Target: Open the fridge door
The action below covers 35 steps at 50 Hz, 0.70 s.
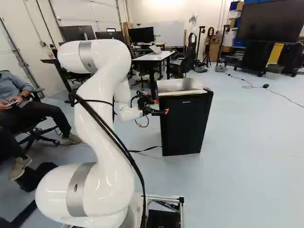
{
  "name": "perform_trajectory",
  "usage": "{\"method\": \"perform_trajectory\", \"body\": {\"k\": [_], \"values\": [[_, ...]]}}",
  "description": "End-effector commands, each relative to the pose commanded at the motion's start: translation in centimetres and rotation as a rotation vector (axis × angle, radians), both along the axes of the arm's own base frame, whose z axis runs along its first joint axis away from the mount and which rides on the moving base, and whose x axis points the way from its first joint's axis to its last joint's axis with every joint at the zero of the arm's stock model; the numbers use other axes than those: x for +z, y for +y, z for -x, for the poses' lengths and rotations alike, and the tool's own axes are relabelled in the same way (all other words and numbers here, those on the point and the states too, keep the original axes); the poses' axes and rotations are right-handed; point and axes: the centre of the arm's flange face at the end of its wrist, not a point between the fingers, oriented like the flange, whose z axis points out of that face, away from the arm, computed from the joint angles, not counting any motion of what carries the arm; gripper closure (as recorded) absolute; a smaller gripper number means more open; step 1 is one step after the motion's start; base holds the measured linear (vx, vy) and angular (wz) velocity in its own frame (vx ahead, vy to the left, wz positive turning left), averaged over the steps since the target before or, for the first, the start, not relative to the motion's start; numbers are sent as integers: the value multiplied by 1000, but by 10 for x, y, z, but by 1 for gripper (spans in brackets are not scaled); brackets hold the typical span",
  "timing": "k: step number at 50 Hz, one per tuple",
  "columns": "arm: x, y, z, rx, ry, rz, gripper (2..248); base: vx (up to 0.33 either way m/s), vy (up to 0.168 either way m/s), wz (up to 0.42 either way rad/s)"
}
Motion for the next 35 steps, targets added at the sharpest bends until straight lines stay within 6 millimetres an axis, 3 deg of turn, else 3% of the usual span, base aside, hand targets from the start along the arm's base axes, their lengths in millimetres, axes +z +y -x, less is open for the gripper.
{"method": "perform_trajectory", "body": {"k": [23, 35], "values": [[0, -5, -1, -11, -1, 0, 3, 0, 0, 0], [2, -10, 13, -37, 16, -1, 3, 0, 0, 0]]}}
